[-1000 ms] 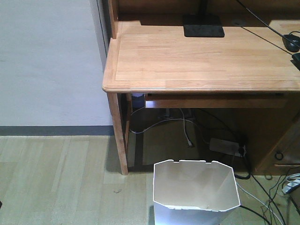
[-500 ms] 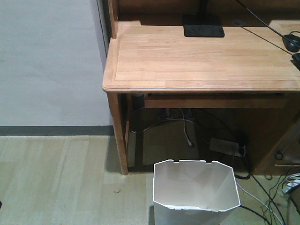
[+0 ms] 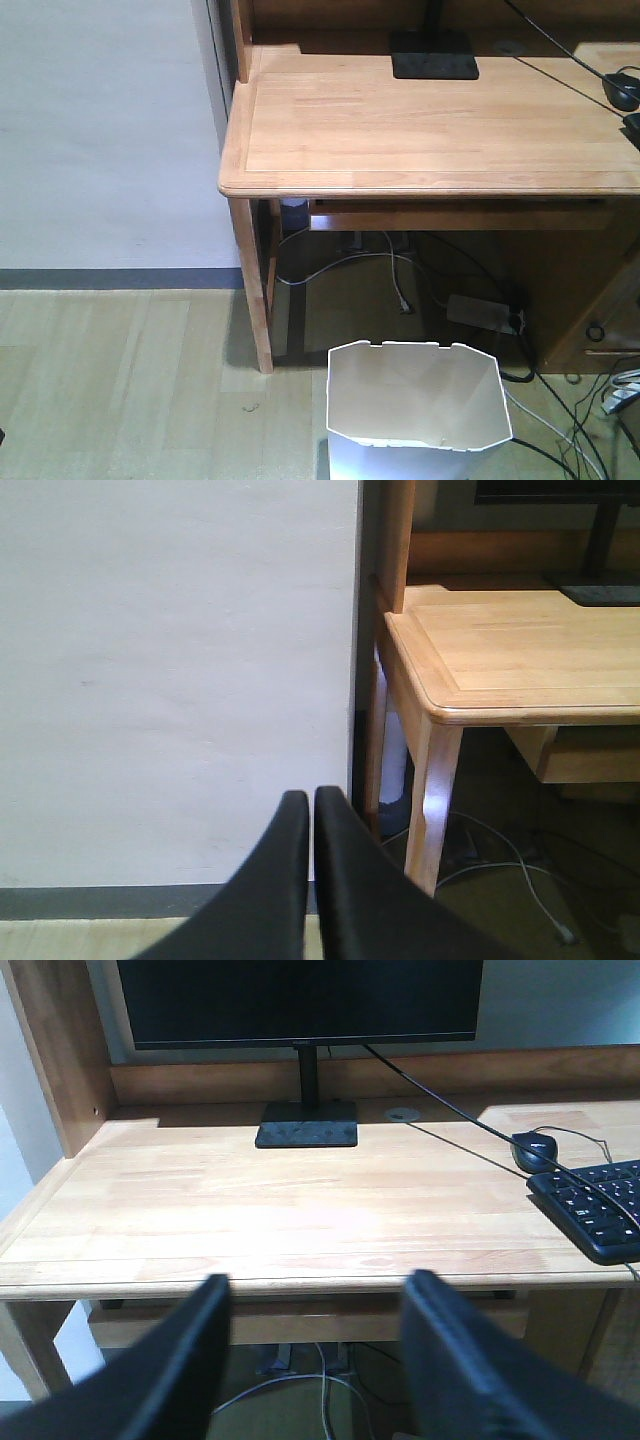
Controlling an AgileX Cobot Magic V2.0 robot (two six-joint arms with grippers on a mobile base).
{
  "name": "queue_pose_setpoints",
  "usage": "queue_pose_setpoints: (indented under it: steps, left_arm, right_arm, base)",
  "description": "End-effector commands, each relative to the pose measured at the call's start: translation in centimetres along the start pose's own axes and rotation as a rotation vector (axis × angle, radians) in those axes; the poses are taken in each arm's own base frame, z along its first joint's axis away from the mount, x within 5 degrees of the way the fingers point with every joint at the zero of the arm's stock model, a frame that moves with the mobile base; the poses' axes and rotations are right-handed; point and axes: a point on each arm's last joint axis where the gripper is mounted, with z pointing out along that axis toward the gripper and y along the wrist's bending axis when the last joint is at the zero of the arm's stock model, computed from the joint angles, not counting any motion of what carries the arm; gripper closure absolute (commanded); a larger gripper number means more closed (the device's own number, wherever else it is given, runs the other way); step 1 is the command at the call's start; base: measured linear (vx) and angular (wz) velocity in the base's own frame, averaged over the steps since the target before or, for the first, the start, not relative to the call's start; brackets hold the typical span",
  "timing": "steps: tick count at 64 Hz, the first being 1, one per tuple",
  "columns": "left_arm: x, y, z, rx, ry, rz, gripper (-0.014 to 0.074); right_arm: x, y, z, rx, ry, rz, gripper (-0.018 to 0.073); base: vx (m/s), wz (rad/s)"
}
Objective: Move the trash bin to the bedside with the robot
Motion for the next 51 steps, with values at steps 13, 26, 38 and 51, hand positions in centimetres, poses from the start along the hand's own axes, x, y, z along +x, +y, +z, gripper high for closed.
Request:
queue_pose_setpoints:
  steps: [13,26,38,51]
  left_arm:
    - [-0.1,0.0,0.1,0.004,-0.065,-0.007,0.0602]
    - [-0.1,0.0,0.1,0.004,-0.065,-0.007,0.0602]
    - [-0.1,0.0,0.1,0.004,-0.065,-0.007,0.0602]
    - [-0.1,0.0,0.1,0.004,-0.065,-0.007,0.0602]
  right_arm:
    - [-1.8,0.0,-0.1,-0.002,-0.097,-0.003,0.0050]
    - [-1.8,0.0,-0.1,0.000,-0.040,-0.025,0.0052]
    - [-3.2,0.0,1.5,-0.001,0.112,-0.015,0.0052]
    - [-3.6,0.1,4.3,-0.006,0.301,-0.009,0.0052]
  base:
    - [0.00,0.00]
    - [0.00,0.00]
    - [0.00,0.00]
    - [0.00,0.00]
